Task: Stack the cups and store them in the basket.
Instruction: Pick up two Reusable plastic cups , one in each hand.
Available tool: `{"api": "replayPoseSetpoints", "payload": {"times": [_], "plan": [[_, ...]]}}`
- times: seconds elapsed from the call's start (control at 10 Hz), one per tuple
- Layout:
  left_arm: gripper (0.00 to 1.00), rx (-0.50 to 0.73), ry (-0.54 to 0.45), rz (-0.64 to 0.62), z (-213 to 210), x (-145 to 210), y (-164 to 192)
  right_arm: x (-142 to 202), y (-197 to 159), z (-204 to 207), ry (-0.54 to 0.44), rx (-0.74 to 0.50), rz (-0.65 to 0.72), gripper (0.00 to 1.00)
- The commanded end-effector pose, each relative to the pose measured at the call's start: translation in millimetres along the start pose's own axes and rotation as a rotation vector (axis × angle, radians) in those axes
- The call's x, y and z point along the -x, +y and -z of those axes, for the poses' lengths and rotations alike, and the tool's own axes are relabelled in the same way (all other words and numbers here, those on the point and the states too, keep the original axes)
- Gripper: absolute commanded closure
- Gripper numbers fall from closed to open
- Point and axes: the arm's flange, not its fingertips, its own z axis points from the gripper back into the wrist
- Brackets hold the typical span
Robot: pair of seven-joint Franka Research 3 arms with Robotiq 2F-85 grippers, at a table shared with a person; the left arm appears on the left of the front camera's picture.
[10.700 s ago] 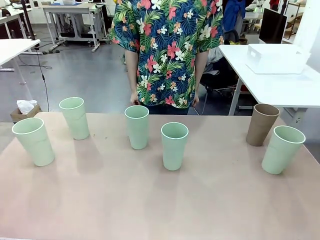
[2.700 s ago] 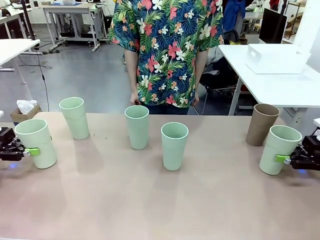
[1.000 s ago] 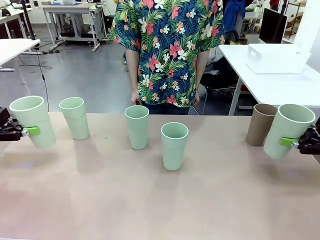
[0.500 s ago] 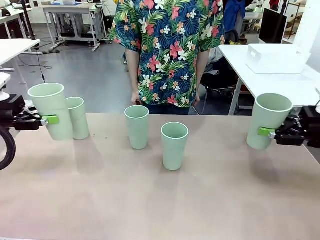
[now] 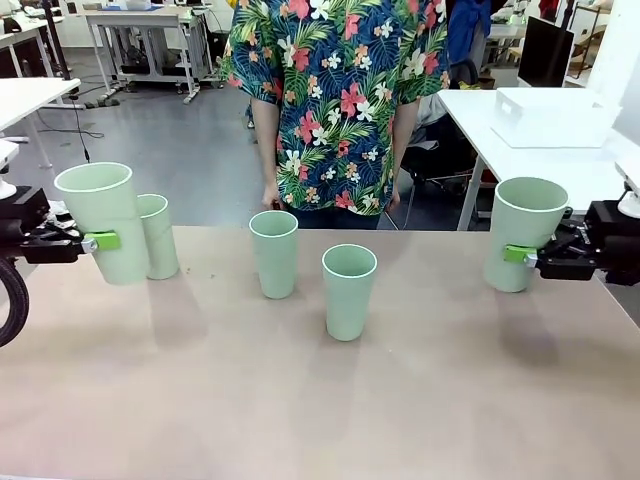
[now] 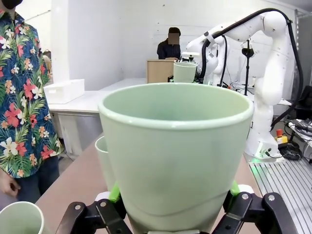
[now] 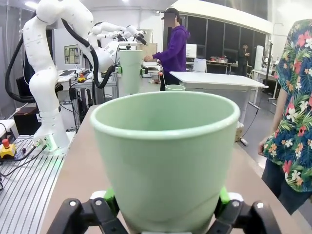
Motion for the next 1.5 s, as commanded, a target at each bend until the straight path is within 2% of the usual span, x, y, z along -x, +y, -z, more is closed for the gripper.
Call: {"api": "replayPoseSetpoints", "payload": {"times": [0.0, 0.6, 0.9, 1.0, 1.4], "plan": [[0.13, -0.017, -0.003, -0.015, 4, -6, -7, -5, 37, 8, 0.006, 0.01, 0.032, 0.15], [0.13, -0.03, 0.022, -0.019, 9, -2, -11, -4, 65, 6, 0.08, 0.026, 0.053, 0.15], [0.13, -0.032, 0.038, -0.043, 12, 6, -9, -2, 69, 0, 0.065, 0.025, 0.054, 0.15], [0.13, -0.009, 0.045, -0.048, 13, 8, -8, -4, -1, -2, 0.053, 0.019, 0.026, 0.15], [0.13, -0.019, 0.035, -0.021, 5, 8, -6, -4, -1, -2, 0.053, 0.019, 0.026, 0.15]]}}
